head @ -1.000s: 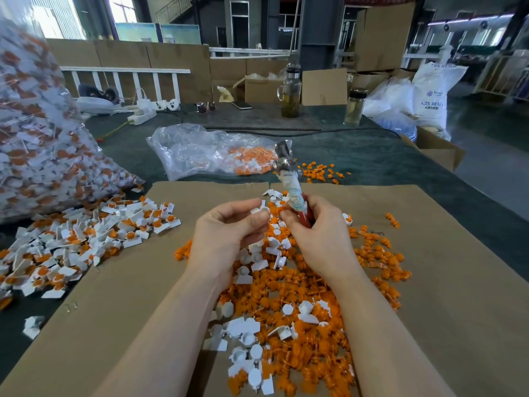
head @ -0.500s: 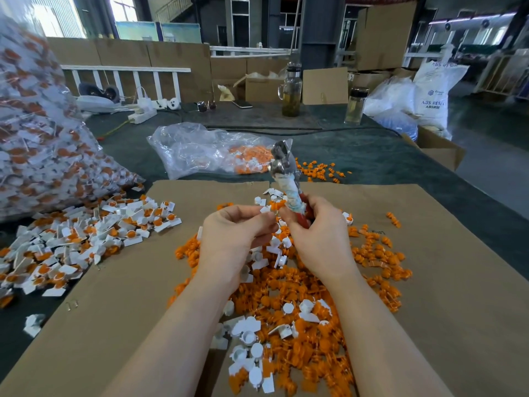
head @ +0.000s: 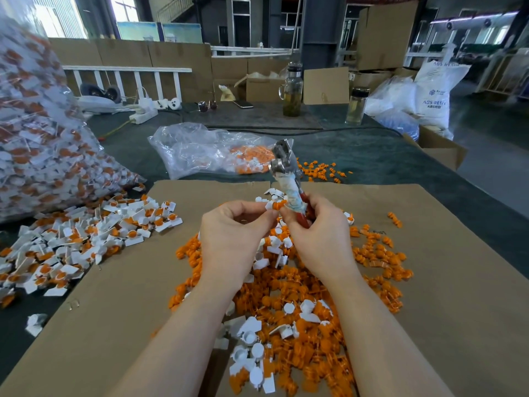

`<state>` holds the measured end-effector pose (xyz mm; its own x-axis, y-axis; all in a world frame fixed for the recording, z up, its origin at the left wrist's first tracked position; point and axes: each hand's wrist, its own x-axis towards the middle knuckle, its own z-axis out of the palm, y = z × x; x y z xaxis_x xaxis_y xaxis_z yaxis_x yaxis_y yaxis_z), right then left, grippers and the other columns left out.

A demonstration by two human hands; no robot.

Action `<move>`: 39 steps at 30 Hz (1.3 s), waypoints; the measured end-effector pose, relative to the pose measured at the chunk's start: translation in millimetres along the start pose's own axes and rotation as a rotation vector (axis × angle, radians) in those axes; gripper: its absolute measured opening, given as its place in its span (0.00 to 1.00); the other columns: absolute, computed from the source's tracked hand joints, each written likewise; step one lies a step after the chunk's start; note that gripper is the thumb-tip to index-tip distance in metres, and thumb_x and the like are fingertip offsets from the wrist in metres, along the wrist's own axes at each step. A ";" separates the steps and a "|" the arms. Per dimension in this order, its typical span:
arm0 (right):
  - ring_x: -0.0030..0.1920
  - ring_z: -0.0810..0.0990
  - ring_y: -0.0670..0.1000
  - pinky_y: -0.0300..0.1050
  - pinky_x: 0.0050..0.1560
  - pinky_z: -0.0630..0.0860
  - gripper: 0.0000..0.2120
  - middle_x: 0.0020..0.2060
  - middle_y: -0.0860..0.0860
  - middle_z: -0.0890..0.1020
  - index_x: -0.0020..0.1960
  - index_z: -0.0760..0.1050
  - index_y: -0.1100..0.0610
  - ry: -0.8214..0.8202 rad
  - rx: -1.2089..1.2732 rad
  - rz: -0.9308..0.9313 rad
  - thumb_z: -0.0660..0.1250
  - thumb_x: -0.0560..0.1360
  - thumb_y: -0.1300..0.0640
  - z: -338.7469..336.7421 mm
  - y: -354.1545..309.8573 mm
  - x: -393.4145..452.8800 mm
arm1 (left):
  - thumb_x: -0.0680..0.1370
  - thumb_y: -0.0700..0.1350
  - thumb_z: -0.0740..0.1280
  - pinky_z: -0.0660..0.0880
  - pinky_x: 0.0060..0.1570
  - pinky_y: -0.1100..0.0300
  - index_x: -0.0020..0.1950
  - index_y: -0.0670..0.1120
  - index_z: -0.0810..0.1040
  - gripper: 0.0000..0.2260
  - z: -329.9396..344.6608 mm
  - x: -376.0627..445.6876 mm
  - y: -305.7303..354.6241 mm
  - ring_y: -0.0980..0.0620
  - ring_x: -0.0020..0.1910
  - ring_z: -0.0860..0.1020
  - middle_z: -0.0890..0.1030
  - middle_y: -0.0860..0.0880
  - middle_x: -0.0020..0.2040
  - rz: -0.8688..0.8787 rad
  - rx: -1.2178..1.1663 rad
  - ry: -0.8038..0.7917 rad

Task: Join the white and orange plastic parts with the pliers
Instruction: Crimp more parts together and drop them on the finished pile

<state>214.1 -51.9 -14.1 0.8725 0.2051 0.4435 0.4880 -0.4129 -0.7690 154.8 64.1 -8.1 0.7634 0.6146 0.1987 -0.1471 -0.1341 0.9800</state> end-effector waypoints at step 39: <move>0.46 0.82 0.49 0.37 0.44 0.81 0.08 0.48 0.53 0.82 0.54 0.79 0.55 -0.569 0.204 0.124 0.70 0.74 0.61 -30.8 9.3 6.2 | 0.75 0.36 0.72 0.79 0.40 0.64 0.44 0.42 0.81 0.02 -5.5 5.4 -3.3 0.53 0.36 0.83 0.84 0.48 0.36 0.009 -0.304 -0.004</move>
<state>223.3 -81.9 -4.3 0.7722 0.6311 0.0733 0.3284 -0.2976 -0.8964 156.0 72.2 -10.2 0.7638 0.6110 0.2080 -0.3347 0.0993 0.9371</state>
